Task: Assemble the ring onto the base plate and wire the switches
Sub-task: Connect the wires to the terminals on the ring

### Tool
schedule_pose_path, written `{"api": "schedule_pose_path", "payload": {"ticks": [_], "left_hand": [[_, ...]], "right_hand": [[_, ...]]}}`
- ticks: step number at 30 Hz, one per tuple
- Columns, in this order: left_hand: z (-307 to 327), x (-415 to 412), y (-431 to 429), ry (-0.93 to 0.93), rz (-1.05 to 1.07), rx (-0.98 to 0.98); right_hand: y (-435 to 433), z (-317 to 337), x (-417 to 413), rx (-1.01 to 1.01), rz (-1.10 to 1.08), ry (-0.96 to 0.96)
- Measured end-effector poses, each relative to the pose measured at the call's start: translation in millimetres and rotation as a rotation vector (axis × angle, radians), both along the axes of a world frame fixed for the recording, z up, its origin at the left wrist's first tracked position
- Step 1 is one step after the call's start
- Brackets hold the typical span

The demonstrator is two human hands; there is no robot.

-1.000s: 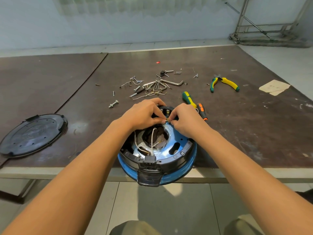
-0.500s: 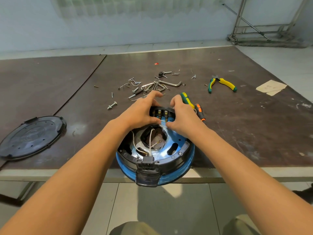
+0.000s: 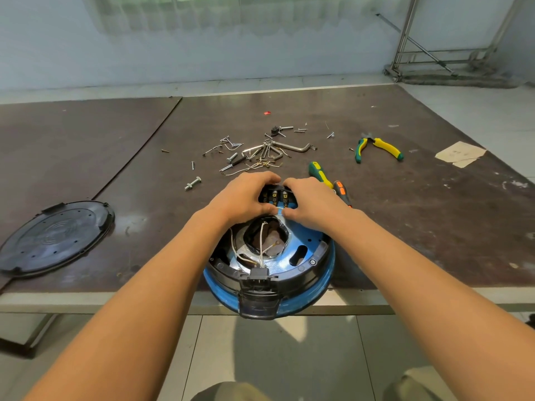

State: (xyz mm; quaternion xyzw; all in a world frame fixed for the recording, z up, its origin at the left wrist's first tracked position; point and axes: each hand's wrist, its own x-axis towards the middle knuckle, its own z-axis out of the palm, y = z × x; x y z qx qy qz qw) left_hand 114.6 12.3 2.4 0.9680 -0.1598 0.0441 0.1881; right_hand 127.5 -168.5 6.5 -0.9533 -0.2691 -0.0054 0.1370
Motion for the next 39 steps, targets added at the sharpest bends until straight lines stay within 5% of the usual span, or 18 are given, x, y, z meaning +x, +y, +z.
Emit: {"api": "schedule_pose_path", "payload": {"ticks": [39], "left_hand": [[-2, 26, -27, -0.023, 0.051, 0.031]], "right_hand": [[-23, -9, 43, -0.059, 0.006, -0.026]]}}
